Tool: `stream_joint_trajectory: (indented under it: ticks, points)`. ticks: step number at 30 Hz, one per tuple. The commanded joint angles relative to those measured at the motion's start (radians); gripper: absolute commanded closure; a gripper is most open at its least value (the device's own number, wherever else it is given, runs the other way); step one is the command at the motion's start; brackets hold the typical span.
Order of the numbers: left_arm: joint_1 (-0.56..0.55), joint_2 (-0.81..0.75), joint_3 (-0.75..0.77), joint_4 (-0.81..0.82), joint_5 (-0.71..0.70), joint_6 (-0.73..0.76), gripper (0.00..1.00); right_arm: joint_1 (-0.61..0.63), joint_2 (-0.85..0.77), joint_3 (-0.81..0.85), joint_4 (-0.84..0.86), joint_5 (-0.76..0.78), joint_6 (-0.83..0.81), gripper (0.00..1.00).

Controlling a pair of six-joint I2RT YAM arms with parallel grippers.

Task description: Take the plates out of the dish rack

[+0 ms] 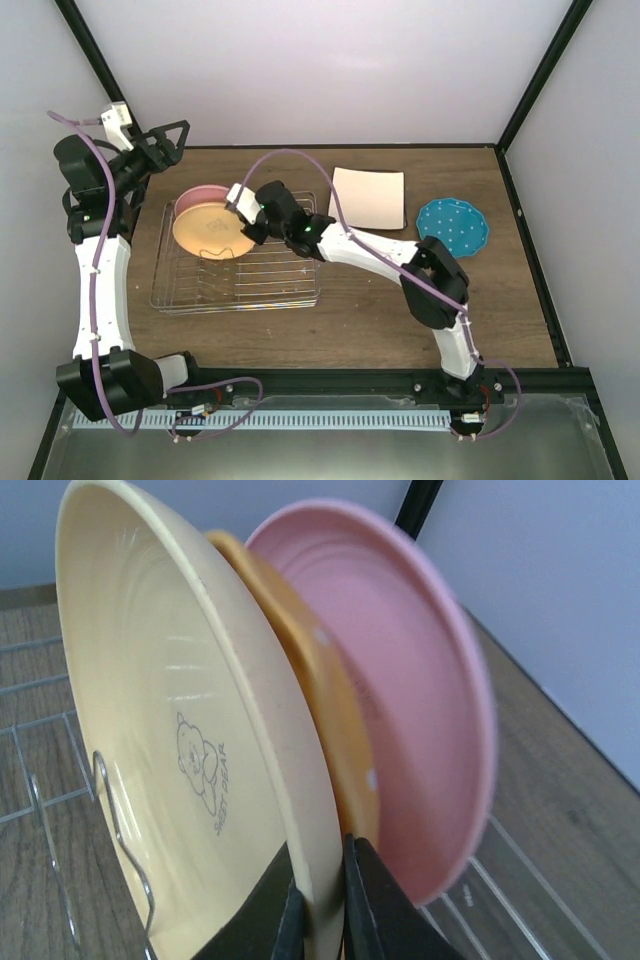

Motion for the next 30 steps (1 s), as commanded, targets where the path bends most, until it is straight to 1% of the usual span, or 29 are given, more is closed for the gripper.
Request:
stream_joint_trajectory:
  ticks: [1, 7, 11, 13, 15, 16, 18, 21, 23, 27, 30]
  points:
    - [-0.003, 0.007, -0.004, 0.042, 0.015, -0.014, 0.00, 0.017, -0.168, -0.007, 0.027, 0.001, -0.023, 0.99]
    - [-0.003, 0.013, -0.004, 0.059, 0.013, -0.026, 0.00, 0.016, -0.292, -0.069, 0.024, 0.068, -0.061, 0.99]
    - [-0.003, 0.016, -0.004, 0.070, 0.013, -0.033, 0.00, 0.002, -0.373, -0.113, 0.020, 0.108, -0.055, 0.99]
    - [-0.003, 0.018, -0.003, 0.073, 0.013, -0.035, 0.00, -0.023, -0.412, -0.125, -0.002, 0.116, -0.017, 0.99]
    - [-0.003, 0.018, -0.001, 0.074, 0.014, -0.034, 0.00, -0.067, -0.450, -0.117, -0.065, 0.139, 0.057, 0.99]
    - [-0.003, 0.016, -0.001, 0.074, 0.014, -0.032, 0.00, -0.099, -0.468, -0.112, -0.112, 0.155, 0.102, 0.99]
    - [-0.002, 0.015, -0.002, 0.070, 0.015, -0.031, 0.00, -0.203, -0.521, -0.109, -0.231, 0.154, 0.227, 0.99]
    - [-0.002, 0.014, -0.005, 0.068, 0.015, -0.030, 0.00, -0.421, -0.618, -0.160, -0.399, 0.038, 0.404, 0.99]
    - [-0.002, 0.015, -0.007, 0.067, 0.015, -0.028, 0.00, -0.527, -0.683, -0.203, -0.505, -0.053, 0.459, 0.99]
    - [-0.004, 0.026, -0.009, 0.074, 0.016, -0.035, 0.00, -0.651, -0.781, -0.284, -0.688, -0.204, 0.466, 0.99]
    - [-0.003, 0.041, -0.005, 0.084, 0.023, -0.045, 0.00, -0.692, -0.818, -0.344, -0.795, -0.301, 0.471, 0.99]
